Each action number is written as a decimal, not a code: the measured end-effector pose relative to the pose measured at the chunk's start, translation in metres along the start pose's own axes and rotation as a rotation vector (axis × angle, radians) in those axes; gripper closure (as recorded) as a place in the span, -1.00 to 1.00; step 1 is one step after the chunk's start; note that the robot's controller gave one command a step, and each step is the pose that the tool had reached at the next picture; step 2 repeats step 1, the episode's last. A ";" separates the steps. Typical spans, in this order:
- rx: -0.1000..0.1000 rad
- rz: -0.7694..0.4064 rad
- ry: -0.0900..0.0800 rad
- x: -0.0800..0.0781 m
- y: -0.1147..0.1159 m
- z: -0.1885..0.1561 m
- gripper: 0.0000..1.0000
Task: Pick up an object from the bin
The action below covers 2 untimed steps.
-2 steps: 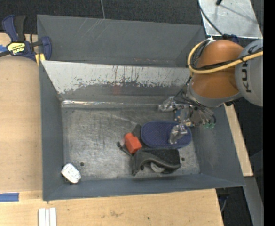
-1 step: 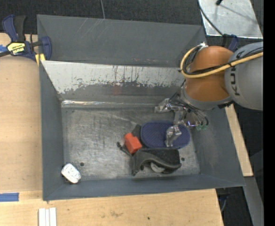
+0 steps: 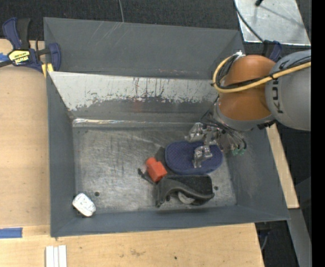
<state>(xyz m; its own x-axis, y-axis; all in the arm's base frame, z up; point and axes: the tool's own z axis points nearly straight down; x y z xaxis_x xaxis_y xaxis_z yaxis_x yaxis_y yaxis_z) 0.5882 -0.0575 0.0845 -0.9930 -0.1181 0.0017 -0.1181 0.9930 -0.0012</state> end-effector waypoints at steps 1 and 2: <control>0.003 -0.285 -0.013 0.018 -0.012 -0.166 1.00; 0.003 -0.285 -0.013 0.018 -0.012 -0.166 1.00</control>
Offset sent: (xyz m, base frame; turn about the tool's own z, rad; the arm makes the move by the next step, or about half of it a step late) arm -0.0186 -0.0133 0.1612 -0.2870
